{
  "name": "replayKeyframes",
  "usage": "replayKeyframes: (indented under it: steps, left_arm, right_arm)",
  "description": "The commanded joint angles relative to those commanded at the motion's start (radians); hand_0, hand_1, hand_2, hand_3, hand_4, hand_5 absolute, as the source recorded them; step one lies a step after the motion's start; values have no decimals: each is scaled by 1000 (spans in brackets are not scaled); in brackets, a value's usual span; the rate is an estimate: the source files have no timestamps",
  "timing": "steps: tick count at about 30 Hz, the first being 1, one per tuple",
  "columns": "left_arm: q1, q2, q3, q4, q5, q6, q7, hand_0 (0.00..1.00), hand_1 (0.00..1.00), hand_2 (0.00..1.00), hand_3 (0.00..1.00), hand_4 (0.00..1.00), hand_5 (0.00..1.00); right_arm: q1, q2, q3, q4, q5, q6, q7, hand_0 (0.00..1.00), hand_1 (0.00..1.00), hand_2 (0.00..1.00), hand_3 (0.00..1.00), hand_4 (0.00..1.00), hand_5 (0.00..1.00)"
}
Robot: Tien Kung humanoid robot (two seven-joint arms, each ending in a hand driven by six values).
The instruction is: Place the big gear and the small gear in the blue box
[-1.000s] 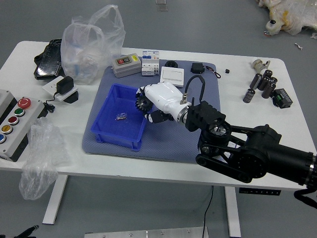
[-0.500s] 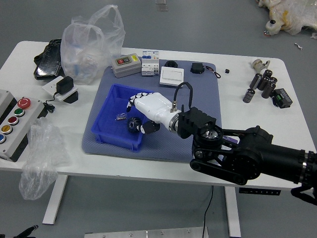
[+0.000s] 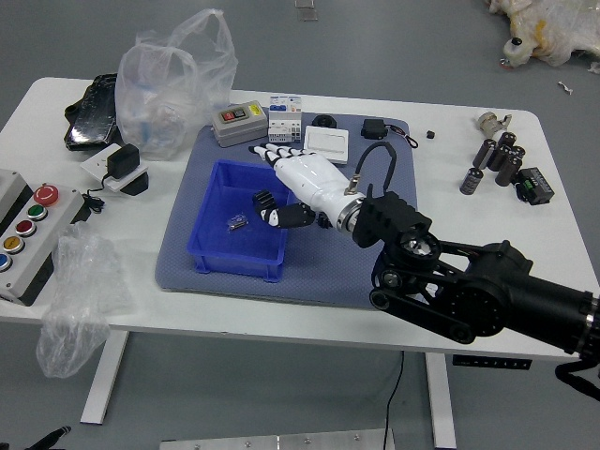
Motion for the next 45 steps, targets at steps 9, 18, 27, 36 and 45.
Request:
replayKeyframes:
  steps: [9,18,27,36,45]
  left_arm:
    - [2,0,-5,0,2,2,2,651,593,586,727,755,719]
    - [1,-2,-4,-1,1,2,1,651,594,585,727,756,717]
    - [3,0,-6,-1,1,3,3,652,594,586,727,756,717]
    - [4,-1,-2,-1,-4,3,0,651,594,585,726,755,718]
    - [5,-2,0,-1,-6,3,-1,651,594,586,726,754,719]
  right_arm:
    - [-52,-38,4,-100,48,13,-24,630,752,807,873,682,297]
    - [-35,6,-113,-192,121,26,-11,621,732,768,835,688,275]
    - [-19,32,-150,-215,127,5,-14,560,616,536,652,459,182]
    - [-15,27,-144,-213,95,-19,-10,456,518,373,617,484,5]
    - [9,-9,-71,-144,18,-8,-17,452,518,368,622,485,6]
